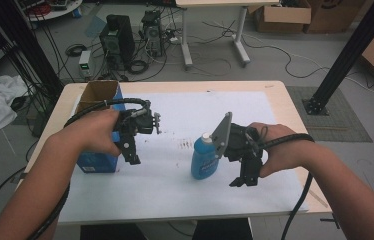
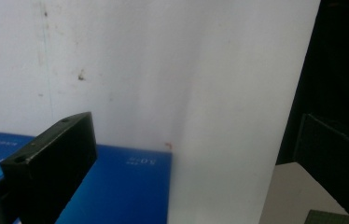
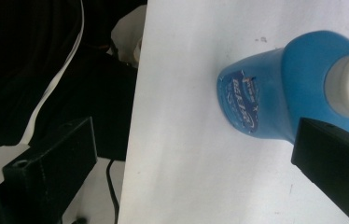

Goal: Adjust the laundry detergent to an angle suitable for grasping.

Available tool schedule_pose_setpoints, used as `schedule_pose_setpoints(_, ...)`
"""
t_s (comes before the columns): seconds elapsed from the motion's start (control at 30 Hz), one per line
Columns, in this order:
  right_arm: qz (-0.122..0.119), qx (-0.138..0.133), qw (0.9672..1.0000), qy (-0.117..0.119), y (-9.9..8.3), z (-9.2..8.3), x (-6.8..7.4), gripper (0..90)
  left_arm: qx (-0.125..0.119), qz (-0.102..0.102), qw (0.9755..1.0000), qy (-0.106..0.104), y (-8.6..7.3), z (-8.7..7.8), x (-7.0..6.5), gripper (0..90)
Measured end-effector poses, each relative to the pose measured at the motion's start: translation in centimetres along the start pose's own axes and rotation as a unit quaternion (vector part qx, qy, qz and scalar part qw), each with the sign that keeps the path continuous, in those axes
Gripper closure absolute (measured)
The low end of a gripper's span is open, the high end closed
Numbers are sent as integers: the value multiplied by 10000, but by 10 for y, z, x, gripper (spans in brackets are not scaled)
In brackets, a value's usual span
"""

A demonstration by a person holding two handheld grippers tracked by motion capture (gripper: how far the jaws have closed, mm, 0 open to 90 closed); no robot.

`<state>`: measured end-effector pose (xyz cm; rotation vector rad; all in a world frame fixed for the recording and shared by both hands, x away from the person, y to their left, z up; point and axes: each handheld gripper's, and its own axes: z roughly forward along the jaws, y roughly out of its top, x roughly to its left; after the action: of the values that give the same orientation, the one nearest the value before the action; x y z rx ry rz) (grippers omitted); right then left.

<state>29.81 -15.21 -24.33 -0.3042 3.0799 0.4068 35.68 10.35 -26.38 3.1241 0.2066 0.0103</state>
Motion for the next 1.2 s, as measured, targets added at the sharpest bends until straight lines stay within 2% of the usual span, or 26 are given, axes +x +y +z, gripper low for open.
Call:
schedule_pose_setpoints(0.2, 16, 41, 10000, -9, -3, 0, -3, 0, -94, 8, 10000, 9, 4, -2, 2, 0)
schedule_pose_setpoints(0.33, -23, 37, 10000, -13, -4, -2, -3, 0, -9, -12, 10000, 7, 4, 0, 2, 0)
schedule_pose_setpoints(0.43, -44, 40, 10000, -31, -4, -3, -4, 0, -53, -55, 10000, 20, 4, -1, 0, 1)
schedule_pose_setpoints(0.73, -248, -47, 9995, -176, -1, -20, -5, 0, 10, -146, 9999, -11, 1, -5, -8, 1)
schedule_pose_setpoints(1.0, -472, 8, 9985, -278, 9, -35, -19, 0, 26, -228, 9997, -2, -6, -6, -12, 0)
schedule_pose_setpoints(1.2, -616, 116, 9977, -271, 21, -39, -37, 0, 52, -280, 9996, -23, -10, -7, -11, 0)
